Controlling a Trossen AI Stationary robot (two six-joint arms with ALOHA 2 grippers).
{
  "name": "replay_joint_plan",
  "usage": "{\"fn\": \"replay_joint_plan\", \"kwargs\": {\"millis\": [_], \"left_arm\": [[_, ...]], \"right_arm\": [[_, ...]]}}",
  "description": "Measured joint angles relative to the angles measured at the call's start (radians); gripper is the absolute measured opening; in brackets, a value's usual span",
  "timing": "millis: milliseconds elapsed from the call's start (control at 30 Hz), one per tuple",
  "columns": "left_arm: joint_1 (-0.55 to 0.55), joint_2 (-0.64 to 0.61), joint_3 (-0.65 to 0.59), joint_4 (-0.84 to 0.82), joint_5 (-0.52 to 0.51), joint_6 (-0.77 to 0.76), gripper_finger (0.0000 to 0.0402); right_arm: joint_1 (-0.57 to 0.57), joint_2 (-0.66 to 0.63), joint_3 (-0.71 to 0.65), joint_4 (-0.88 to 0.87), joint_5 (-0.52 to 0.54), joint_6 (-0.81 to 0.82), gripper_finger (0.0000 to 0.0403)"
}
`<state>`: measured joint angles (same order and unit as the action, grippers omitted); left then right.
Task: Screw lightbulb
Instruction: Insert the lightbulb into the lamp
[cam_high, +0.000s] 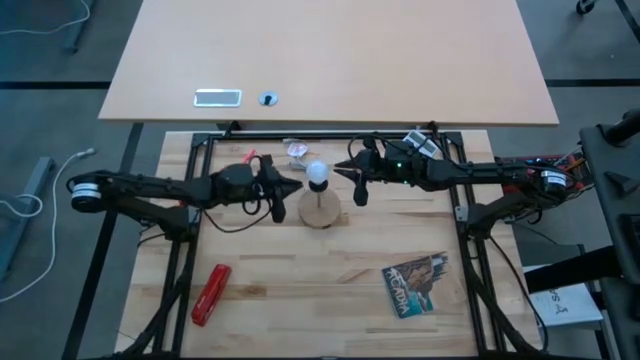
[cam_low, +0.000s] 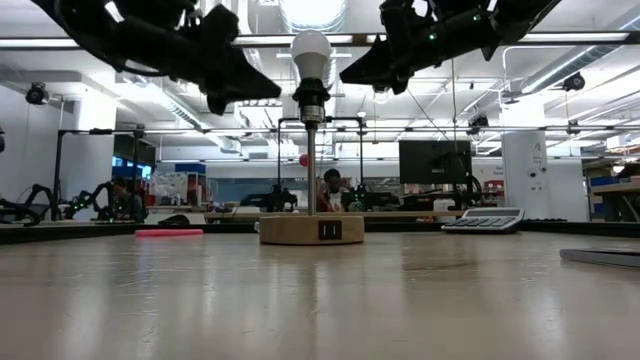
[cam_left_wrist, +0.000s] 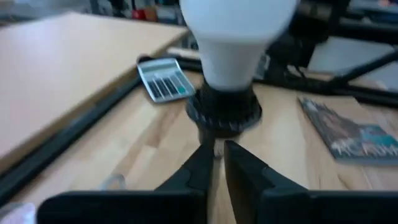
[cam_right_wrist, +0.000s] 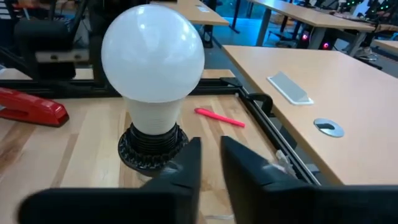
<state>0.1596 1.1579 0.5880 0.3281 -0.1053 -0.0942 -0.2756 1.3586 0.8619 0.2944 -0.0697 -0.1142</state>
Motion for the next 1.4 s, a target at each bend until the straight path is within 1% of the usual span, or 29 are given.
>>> {"fn": "replay_joint_plan", "kwargs": {"millis": [100, 167, 267, 367, 600, 767, 867, 967, 1167, 1400], "left_arm": [[0.0, -0.015, 0.0, 0.038, -0.01, 0.009, 0.0006], [0.0, -0.019, 0.0, 0.065, -0.01, 0.014, 0.0003], [0.0, -0.005, 0.001, 0.136, -0.009, 0.025, 0.0006], [0.0, 0.028, 0.0, 0.192, -0.009, 0.038, 0.0001], [0.0, 0.065, 0.0, 0.237, -0.009, 0.039, 0.0001], [0.0, 0.065, 0.0, 0.272, -0.009, 0.057, 0.0], [0.0, 0.064, 0.001, 0.275, -0.006, 0.059, 0.0], [-0.002, 0.068, 0.001, 0.285, 0.018, 0.059, 0.0], [-0.003, 0.093, 0.001, 0.328, 0.021, 0.059, 0.0], [-0.003, 0.119, 0.0, 0.339, 0.008, 0.054, 0.0]], "right_arm": [[0.0, 0.0, 0.0, 0.003, -0.009, -0.011, 0.0014], [0.001, 0.0, 0.0, 0.011, -0.01, -0.014, 0.0006], [0.001, 0.011, 0.0, 0.046, -0.015, -0.009, 0.0009], [0.003, 0.028, 0.0, 0.066, -0.017, -0.012, 0.0002], [0.005, 0.039, 0.0, 0.077, -0.02, -0.018, 0.0001], [0.01, 0.039, 0.0, 0.113, -0.089, -0.022, 0.0001], [0.016, 0.039, 0.0, 0.113, -0.091, -0.031, 0.0001], [0.016, 0.039, 0.0, 0.116, -0.091, -0.031, 0.0001], [0.027, 0.042, 0.0, 0.121, -0.089, -0.036, 0.0], [0.046, 0.055, -0.001, 0.134, -0.083, -0.055, 0.0]]}}
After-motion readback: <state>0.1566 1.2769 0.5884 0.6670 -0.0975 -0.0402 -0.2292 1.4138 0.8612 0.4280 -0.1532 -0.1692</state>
